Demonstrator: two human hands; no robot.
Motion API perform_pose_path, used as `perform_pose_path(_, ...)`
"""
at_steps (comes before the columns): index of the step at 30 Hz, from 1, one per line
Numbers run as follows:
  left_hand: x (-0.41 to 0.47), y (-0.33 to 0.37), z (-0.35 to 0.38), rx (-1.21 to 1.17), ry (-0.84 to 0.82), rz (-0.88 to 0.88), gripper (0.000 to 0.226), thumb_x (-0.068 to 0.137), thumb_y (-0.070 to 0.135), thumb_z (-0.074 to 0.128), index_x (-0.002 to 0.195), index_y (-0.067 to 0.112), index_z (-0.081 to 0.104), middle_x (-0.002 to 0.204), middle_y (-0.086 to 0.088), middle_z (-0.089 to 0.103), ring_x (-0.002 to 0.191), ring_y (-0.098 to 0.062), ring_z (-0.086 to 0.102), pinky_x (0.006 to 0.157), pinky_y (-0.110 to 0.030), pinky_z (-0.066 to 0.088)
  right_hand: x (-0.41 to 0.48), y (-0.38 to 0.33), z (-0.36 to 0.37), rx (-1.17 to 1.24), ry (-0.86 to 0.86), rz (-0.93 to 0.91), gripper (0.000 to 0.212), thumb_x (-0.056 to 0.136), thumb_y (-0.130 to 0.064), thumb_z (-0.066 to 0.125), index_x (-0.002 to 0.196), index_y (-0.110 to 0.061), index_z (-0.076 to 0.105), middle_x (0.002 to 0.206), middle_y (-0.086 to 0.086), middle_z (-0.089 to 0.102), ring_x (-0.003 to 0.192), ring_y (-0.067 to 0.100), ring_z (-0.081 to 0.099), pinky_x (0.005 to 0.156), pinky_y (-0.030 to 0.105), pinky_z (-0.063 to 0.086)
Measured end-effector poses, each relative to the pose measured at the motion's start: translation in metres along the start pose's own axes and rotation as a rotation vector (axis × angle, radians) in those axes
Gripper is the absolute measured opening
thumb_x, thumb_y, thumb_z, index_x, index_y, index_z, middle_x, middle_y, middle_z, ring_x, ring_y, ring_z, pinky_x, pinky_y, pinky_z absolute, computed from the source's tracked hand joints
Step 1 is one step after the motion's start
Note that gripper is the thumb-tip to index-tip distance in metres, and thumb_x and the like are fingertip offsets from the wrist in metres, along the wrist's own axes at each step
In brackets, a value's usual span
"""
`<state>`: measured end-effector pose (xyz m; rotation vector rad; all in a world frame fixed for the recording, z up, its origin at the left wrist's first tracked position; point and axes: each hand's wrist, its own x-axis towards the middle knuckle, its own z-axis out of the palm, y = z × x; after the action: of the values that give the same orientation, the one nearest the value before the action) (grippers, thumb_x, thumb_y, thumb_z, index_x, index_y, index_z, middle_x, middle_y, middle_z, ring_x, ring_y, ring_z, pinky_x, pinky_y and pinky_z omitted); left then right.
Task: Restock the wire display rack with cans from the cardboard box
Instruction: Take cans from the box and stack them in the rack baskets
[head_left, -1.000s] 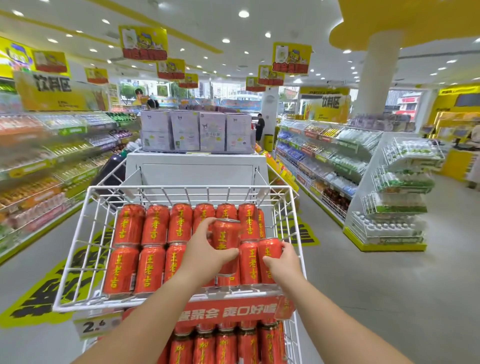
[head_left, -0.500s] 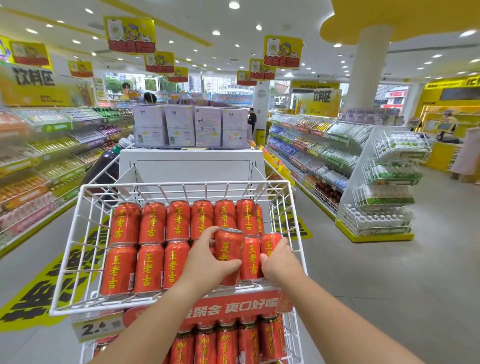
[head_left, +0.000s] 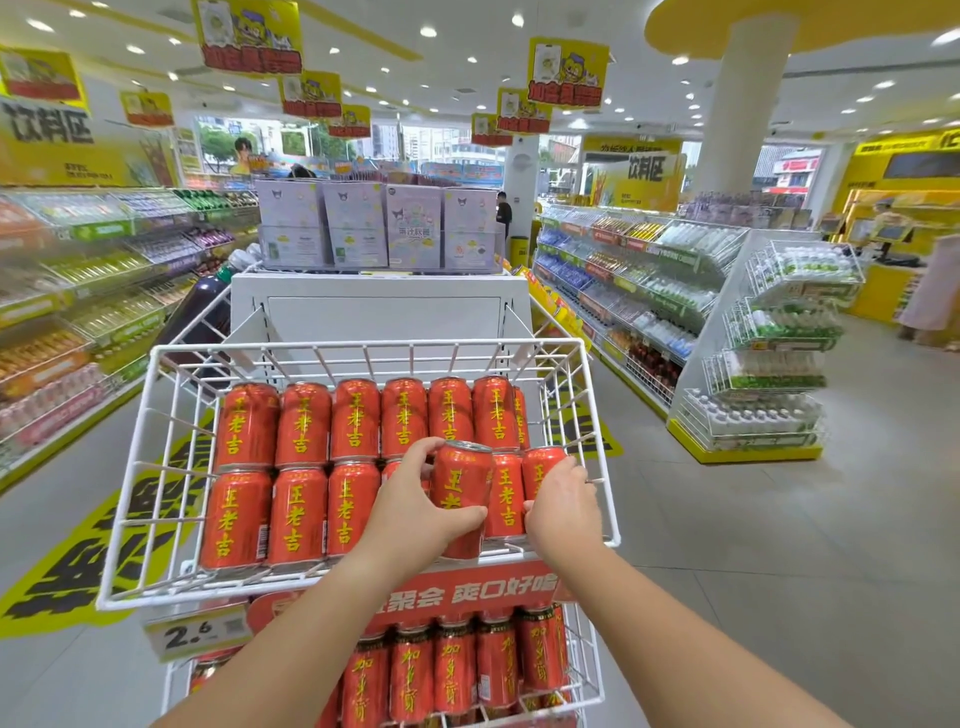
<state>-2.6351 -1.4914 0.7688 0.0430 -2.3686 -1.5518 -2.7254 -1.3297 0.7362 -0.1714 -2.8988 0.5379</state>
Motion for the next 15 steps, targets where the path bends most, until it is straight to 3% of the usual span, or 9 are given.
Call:
perform_pose_path(5,0.0009,-0.0005,-0.0010,-0.014,-0.008,-0.001,0.077,0.069,0.029,0.090,0.130,0.043,0.046,0.117,0.013,0.055,0.111,-0.015,0.060,0.091,-0.039,0.058,-0.0003,0.0028,0.0069,0.069,0.022,-0.020,0.046,0.094,-0.012,0.060,0.133,-0.003,0.036,0.123,0.012,0.046,0.100,0.022,0.064,0.081,0.029,0.055)
perform_pose_path(8,0.0000,-0.0010,-0.0002,-0.012,-0.017,-0.005,0.081,0.068,0.032,0.090,0.134,0.043,0.044,0.121,0.011,0.055,0.113,-0.016,0.059,0.090,-0.038,0.059,0.0022,0.0075,0.0062,0.101,0.012,-0.042,0.031,0.097,-0.010,0.049,0.125,0.001,0.043,0.112,0.010,0.042,0.087,0.023,0.047,0.072,0.032,0.041)
perform_pose_path(10,-0.0011,0.0010,-0.0009,-0.018,-0.016,-0.001,0.080,0.070,0.029,0.090,0.134,0.042,0.044,0.119,0.014,0.053,0.113,-0.014,0.057,0.086,-0.026,0.057,0.0048,0.0068,0.0058,0.067,-0.017,-0.040,0.039,0.096,-0.013,0.054,0.130,0.000,0.040,0.123,0.014,0.043,0.096,0.024,0.051,0.073,0.031,0.043)
perform_pose_path(12,-0.0016,0.0032,-0.0016,-0.028,-0.019,0.009,0.077,0.071,0.026,0.090,0.131,0.043,0.044,0.116,0.018,0.052,0.111,-0.012,0.057,0.082,-0.020,0.054,0.0041,0.0023,0.0017,-0.016,-0.052,-0.036,0.061,0.090,-0.016,0.067,0.139,-0.001,0.033,0.131,0.013,0.038,0.108,0.024,0.057,0.078,0.031,0.052)
perform_pose_path(15,0.0006,0.0019,-0.0023,-0.033,-0.004,0.016,0.076,0.069,0.027,0.090,0.128,0.045,0.045,0.116,0.016,0.055,0.110,-0.013,0.060,0.091,-0.036,0.058,0.0057,0.0020,0.0030,-0.091,-0.056,-0.204,0.075,0.083,-0.014,0.075,0.143,-0.007,0.029,0.135,0.013,0.040,0.113,0.027,0.058,0.083,0.034,0.054)
